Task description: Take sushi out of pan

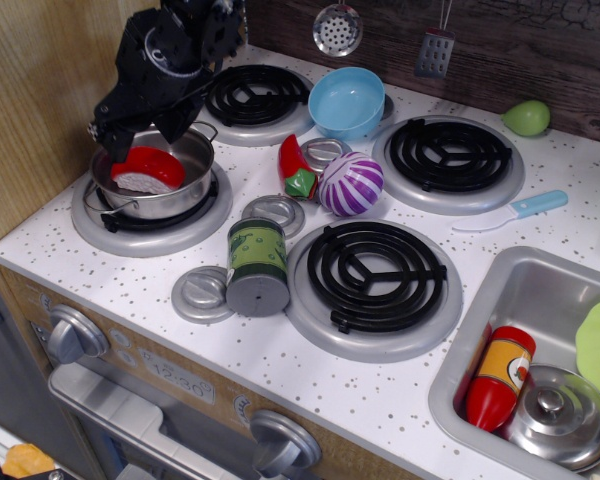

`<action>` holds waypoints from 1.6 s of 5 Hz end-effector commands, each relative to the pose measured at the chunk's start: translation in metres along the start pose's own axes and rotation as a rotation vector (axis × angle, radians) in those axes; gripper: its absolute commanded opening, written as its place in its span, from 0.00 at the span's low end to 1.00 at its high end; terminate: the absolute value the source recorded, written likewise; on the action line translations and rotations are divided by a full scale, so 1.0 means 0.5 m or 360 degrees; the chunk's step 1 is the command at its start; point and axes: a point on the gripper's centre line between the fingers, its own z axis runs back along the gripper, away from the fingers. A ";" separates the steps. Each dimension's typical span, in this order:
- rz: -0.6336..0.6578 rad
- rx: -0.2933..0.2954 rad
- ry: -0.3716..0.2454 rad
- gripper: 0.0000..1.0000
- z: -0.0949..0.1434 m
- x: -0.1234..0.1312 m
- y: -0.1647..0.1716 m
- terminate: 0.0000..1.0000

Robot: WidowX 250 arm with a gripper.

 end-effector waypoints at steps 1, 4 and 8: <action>0.0117 -0.0098 -0.0009 1.00 0.005 0.029 -0.004 0.00; -0.0008 -0.0113 0.0239 1.00 -0.027 0.017 -0.015 0.00; -0.0196 0.0111 0.0151 0.00 0.118 0.053 0.001 0.00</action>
